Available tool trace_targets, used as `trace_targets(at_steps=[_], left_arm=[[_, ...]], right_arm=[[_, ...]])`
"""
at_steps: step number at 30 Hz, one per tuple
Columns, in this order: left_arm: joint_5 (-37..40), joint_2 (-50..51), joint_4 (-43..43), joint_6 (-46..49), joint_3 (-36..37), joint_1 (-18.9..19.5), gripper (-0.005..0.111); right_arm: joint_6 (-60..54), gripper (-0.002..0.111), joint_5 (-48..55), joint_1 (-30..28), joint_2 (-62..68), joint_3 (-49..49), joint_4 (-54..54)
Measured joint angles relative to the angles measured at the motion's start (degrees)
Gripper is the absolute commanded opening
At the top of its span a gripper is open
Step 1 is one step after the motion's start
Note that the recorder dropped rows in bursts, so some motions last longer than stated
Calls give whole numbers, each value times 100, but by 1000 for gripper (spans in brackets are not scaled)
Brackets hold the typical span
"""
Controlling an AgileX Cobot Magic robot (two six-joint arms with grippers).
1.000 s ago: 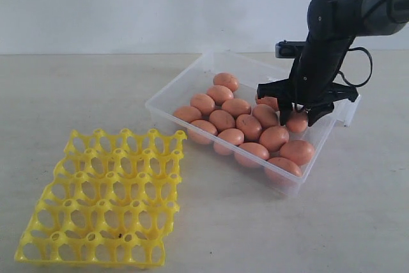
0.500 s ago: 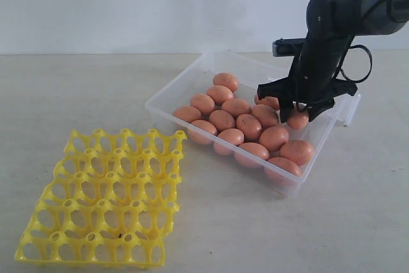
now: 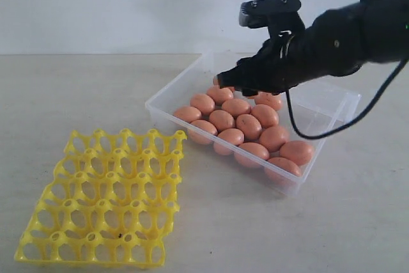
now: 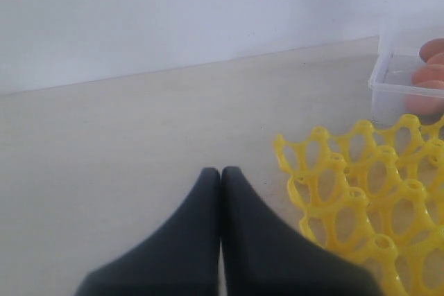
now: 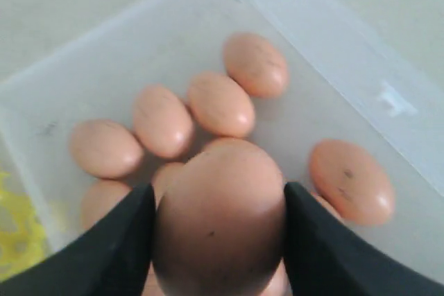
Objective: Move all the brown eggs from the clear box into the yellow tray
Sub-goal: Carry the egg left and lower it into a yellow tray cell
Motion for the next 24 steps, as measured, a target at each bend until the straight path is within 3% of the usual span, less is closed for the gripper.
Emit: trace_targets(at_steps=[5,9,11,14,16,19,24], left_arm=[[0,0,0,0,0,0,-4],[0,0,0,0,0,0,-4],[0,0,0,0,0,0,-4],[0,0,0,0,0,0,-4],[0,0,0,0,0,0,-4],[0,0,0,0,0,0,-4],[0,0,0,0,0,0,-4]], right_arm=[[-12,0,-2280,739,25,934,0],[-5,0,-4676,1561,487,784,-259],[288,0,-4751,1743,862,150,-348],[1218,0,-3858,1755,1653,-1091,-999],[2582,0,-3412,1755,2215,-1837,-2468],[4022,0,-3609,1755,2653,-2320,-4170],[4620,0,-3926,1760,3090,-2559,-4774]])
